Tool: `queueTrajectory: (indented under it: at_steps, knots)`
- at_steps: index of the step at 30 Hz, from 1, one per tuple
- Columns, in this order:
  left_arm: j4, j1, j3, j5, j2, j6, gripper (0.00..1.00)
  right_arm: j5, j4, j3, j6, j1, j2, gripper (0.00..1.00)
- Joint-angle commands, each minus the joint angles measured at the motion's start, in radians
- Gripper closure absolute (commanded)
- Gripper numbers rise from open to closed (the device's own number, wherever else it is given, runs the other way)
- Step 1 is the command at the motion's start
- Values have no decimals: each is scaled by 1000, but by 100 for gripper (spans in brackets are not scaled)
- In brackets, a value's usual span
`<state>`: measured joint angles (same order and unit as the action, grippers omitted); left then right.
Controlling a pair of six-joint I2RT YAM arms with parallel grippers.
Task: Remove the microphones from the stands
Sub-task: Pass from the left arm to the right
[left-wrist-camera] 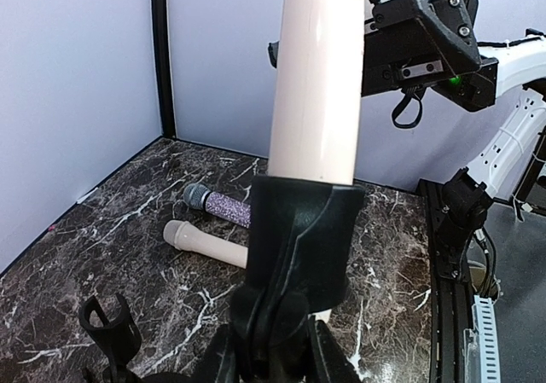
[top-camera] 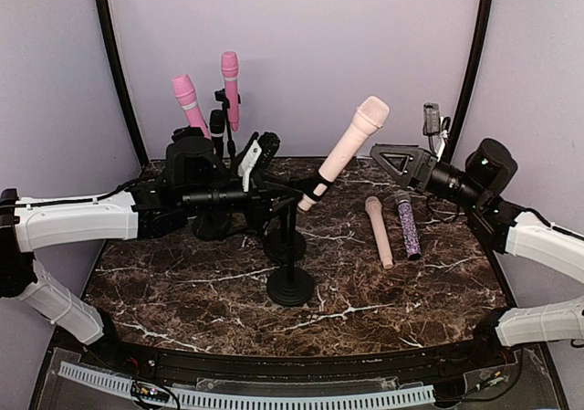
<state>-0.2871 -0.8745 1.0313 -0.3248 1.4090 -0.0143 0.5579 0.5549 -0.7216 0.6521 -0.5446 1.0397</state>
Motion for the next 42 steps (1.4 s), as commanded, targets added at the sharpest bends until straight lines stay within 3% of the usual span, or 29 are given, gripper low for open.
queueTrajectory:
  at_steps: [1,18,26,33,36,39,42]
  knots:
    - [-151,6,9,54,-9,-57,100,49,117,14,4,-30,-28,1]
    - [-97,6,-29,-11,-19,-62,100,-99,137,-115,-68,-128,113,5]
    - [-38,6,-35,-25,-25,-75,100,-139,150,-166,-127,-199,164,29]
    - [-28,6,-49,-24,-33,-57,99,-192,138,-150,-173,-224,152,57]
    - [-34,6,-69,-18,-41,-37,81,-200,134,-141,-188,-229,147,66]
    - [-48,5,-111,9,-73,1,47,-198,132,-133,-193,-230,145,73]
    - [-60,6,-187,42,-110,26,31,-194,132,-126,-197,-231,145,78]
